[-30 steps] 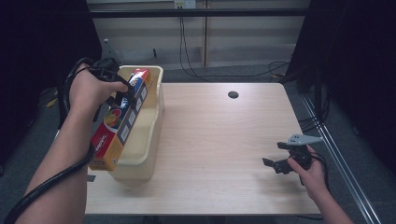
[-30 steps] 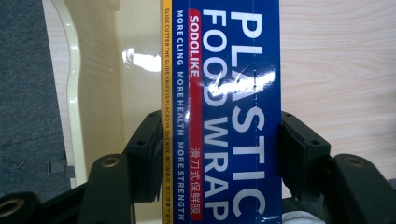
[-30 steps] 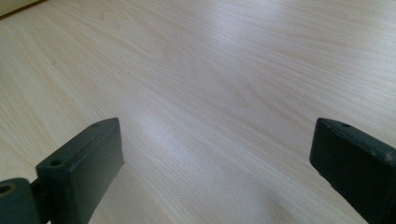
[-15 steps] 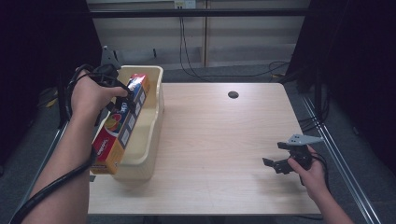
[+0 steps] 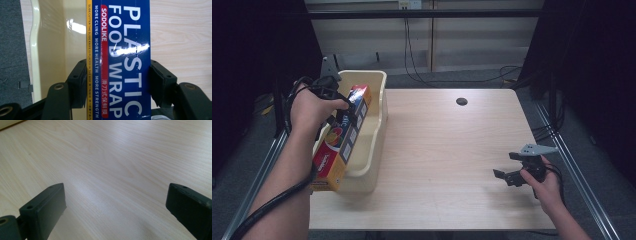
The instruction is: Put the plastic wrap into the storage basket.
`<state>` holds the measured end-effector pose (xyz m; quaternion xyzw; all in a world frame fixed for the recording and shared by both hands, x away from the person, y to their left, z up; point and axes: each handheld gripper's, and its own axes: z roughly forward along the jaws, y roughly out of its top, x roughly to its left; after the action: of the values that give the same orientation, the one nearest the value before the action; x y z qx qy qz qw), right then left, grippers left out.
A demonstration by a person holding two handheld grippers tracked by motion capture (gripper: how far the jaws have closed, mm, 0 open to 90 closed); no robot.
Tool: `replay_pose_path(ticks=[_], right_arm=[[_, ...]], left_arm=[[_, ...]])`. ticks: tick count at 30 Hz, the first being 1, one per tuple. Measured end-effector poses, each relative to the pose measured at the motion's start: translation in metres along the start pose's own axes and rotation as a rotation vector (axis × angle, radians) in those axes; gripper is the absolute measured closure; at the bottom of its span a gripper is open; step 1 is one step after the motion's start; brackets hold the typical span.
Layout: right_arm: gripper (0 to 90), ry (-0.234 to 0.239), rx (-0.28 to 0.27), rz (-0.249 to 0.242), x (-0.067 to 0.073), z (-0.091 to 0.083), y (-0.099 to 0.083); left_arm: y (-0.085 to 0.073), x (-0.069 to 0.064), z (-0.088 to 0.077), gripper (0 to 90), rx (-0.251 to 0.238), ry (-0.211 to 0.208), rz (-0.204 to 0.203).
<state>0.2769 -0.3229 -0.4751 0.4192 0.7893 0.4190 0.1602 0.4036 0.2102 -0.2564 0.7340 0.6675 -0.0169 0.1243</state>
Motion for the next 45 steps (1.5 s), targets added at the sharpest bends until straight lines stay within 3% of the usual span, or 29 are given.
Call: replay_pose_path(ticks=[7, 22, 33, 45], right_arm=[[2.3, 0.007, 0.003, -0.006, 0.000, 0.000, 0.000], [2.4, 0.008, 0.005, -0.008, 0.001, 0.000, 0.000], [2.3, 0.003, -0.003, -0.007, 0.001, -0.002, 0.000], [2.3, 0.002, -0.001, -0.006, 0.000, -0.001, 0.000]], left_arm=[[-0.002, 0.003, 0.009, 40.7, 0.012, 0.002, -0.024], [-0.002, 0.006, 0.026, 40.7, 0.043, -0.008, -0.027], [-0.001, 0.007, 0.049, 40.6, 0.073, -0.013, -0.042], [0.001, 0.007, 0.058, 40.2, 0.078, -0.006, -0.059]])
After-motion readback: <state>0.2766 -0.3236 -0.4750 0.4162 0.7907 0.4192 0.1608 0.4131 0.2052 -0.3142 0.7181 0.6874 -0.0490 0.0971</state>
